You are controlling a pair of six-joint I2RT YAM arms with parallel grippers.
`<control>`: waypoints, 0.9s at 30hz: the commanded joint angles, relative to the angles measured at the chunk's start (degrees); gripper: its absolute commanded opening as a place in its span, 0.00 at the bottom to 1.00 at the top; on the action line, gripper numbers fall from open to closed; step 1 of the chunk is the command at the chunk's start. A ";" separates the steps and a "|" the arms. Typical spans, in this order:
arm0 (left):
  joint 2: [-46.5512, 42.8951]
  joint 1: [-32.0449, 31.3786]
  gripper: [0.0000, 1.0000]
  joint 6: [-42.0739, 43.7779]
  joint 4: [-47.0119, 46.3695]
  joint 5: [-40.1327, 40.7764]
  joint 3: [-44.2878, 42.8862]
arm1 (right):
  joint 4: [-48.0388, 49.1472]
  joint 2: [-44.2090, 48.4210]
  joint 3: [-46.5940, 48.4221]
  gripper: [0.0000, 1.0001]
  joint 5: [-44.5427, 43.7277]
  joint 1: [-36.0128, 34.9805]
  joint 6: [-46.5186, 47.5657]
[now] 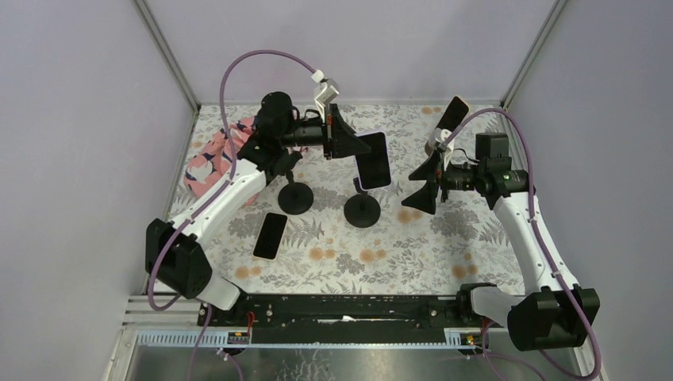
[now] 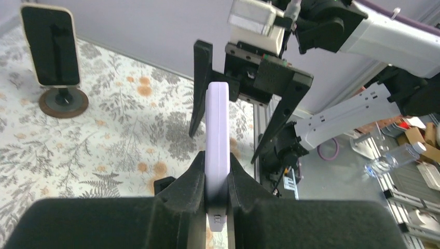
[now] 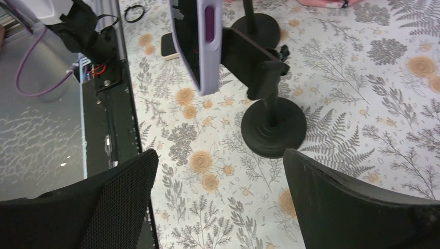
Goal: Place the phone on the phone stand
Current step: Pick up the phone at the center of the board.
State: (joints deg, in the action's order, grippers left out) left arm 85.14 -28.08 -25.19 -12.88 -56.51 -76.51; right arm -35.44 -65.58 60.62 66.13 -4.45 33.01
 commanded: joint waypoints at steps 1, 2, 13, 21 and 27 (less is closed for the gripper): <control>1.75 0.84 0.00 3.74 5.43 -6.17 -4.01 | 8.13 -0.81 -1.00 1.00 -4.30 0.46 -6.43; 2.20 1.17 0.00 3.82 5.45 -6.09 -3.92 | 11.54 -0.61 -1.89 1.00 -6.63 0.48 -8.74; 2.81 3.65 0.00 -3.60 -3.71 -5.24 -2.24 | 28.18 -2.48 -4.82 0.82 -12.05 -2.32 -20.34; -0.56 5.40 0.00 -8.11 -12.66 -5.92 3.47 | 27.43 -2.40 -3.58 0.82 -18.36 -7.85 -21.49; 3.22 5.29 0.00 -16.44 -25.66 -9.04 3.26 | 22.60 -0.87 -3.73 0.84 -17.61 -7.71 -18.70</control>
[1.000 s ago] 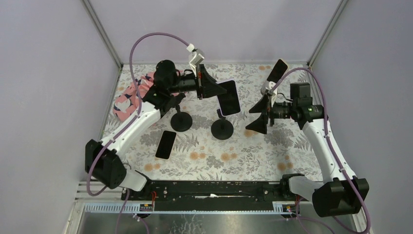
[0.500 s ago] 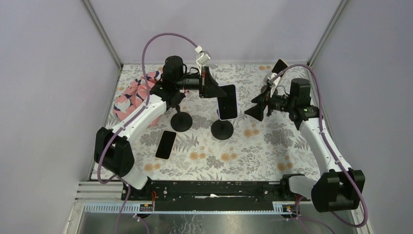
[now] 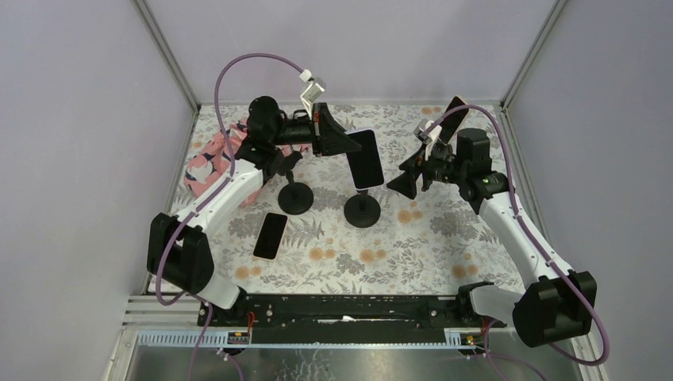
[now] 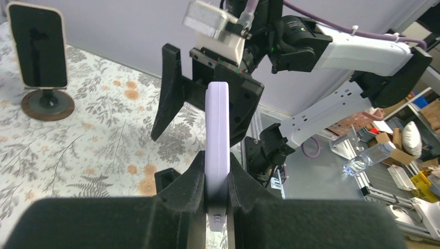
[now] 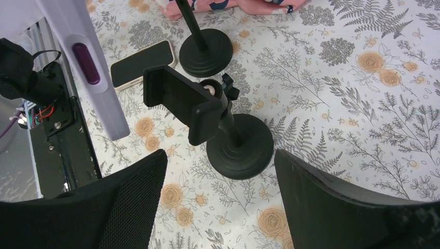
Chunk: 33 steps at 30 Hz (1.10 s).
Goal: Place the phone on the phone stand
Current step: Pick up the phone at the center of the board, then adjust the phone stand at the center of the board.
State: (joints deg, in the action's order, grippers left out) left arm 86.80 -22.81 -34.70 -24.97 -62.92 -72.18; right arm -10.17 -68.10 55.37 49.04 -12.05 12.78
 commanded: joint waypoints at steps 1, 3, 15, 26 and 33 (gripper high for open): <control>2.35 -0.04 0.00 -8.28 -15.40 -2.91 -1.25 | -3.68 2.23 1.35 0.86 -0.51 0.20 2.76; 3.98 -0.33 0.00 -11.22 -19.52 -3.63 -1.24 | -4.24 3.24 0.72 0.88 0.46 1.77 3.72; 7.05 -1.19 0.00 -15.36 -25.07 -3.29 -0.33 | -3.76 4.98 -0.46 0.93 18.33 6.28 3.56; -12.52 -1.09 0.00 9.72 9.68 15.38 3.60 | 2.65 1.84 -1.81 0.83 3.41 1.84 -4.21; -25.69 -1.10 0.00 14.12 24.59 20.31 8.63 | 1.62 1.89 -1.09 0.83 0.14 0.88 -3.36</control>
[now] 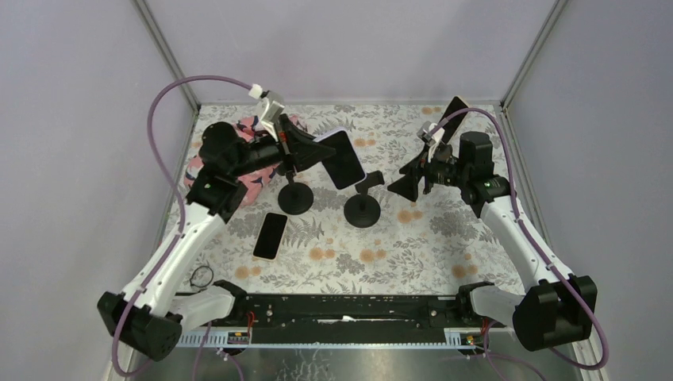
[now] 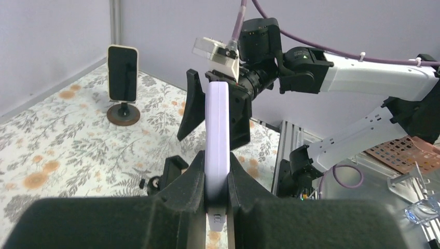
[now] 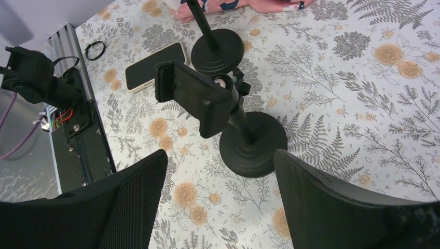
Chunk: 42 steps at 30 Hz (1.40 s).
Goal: Place the phone on the phone stand
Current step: Adjust the phone stand at the center of the board.
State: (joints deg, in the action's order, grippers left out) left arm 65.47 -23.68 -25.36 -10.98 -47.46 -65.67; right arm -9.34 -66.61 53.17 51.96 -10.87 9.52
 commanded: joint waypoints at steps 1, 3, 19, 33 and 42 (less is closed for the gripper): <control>-5.59 -0.22 0.00 4.15 10.86 4.60 3.33 | 0.76 0.59 0.88 0.83 -2.56 -0.27 -0.04; -7.36 -0.22 0.00 2.70 12.55 3.79 5.61 | 0.83 0.97 0.55 0.83 -2.32 -0.28 -0.09; -16.30 -0.22 0.00 -3.94 16.59 6.01 19.47 | 3.51 0.06 1.15 0.75 -2.24 -0.45 -5.82; -17.50 -0.31 0.00 -6.36 13.70 6.99 23.99 | 3.40 -9.81 7.83 0.76 3.21 -6.69 -9.10; -18.26 -0.31 0.00 -5.84 13.43 7.29 24.41 | 6.68 -4.93 5.00 0.75 11.89 -6.88 -14.16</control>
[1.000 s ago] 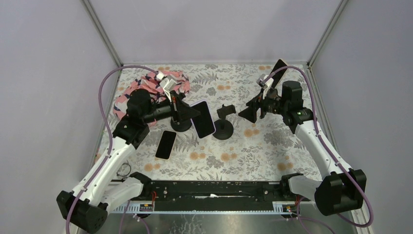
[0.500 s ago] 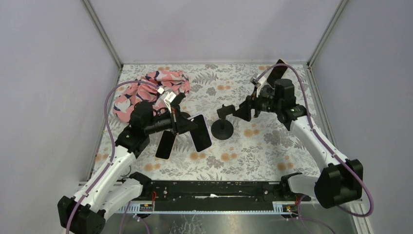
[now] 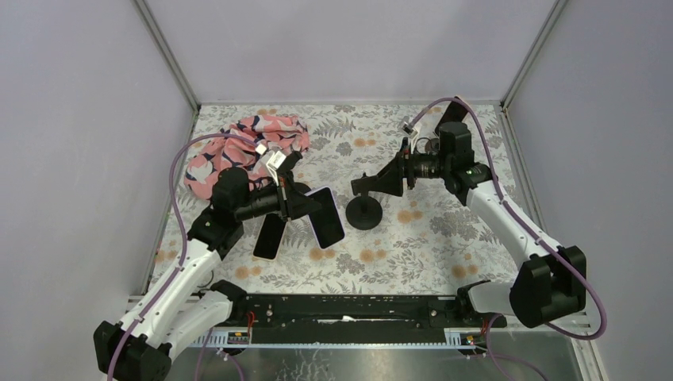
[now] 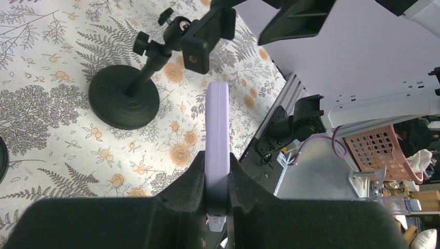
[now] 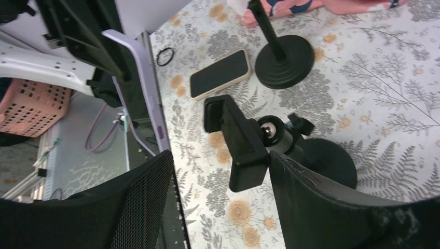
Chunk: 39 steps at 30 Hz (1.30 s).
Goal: Place the phone on the phone stand
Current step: Adjust the phone stand at the center of the board.
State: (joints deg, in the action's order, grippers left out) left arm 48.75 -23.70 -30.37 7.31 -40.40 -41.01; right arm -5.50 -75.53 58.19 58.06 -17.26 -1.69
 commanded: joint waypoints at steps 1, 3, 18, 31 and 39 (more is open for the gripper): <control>-1.70 -0.29 0.00 -0.74 -4.85 0.40 -0.25 | 3.09 4.37 -0.26 0.75 6.63 -0.51 -3.65; -1.83 -0.29 0.00 -0.71 -4.85 0.49 -0.31 | 4.10 4.83 -0.93 0.74 8.73 -0.50 -5.04; -1.99 -0.29 0.00 -1.18 -4.90 0.77 -0.60 | 2.41 8.81 -2.44 0.73 8.41 -0.50 -2.69; -1.58 -0.29 0.00 -1.07 -4.57 -1.37 0.53 | -6.44 11.98 -0.67 0.77 -3.00 2.73 7.07; -1.29 -1.26 0.00 -5.21 -6.02 -1.16 7.39 | -12.80 13.47 -0.26 0.82 -7.00 5.79 13.67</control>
State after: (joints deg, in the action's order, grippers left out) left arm 47.90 -23.92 -31.48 6.72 -40.18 -37.06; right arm -14.74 -63.61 55.44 53.41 -12.73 7.62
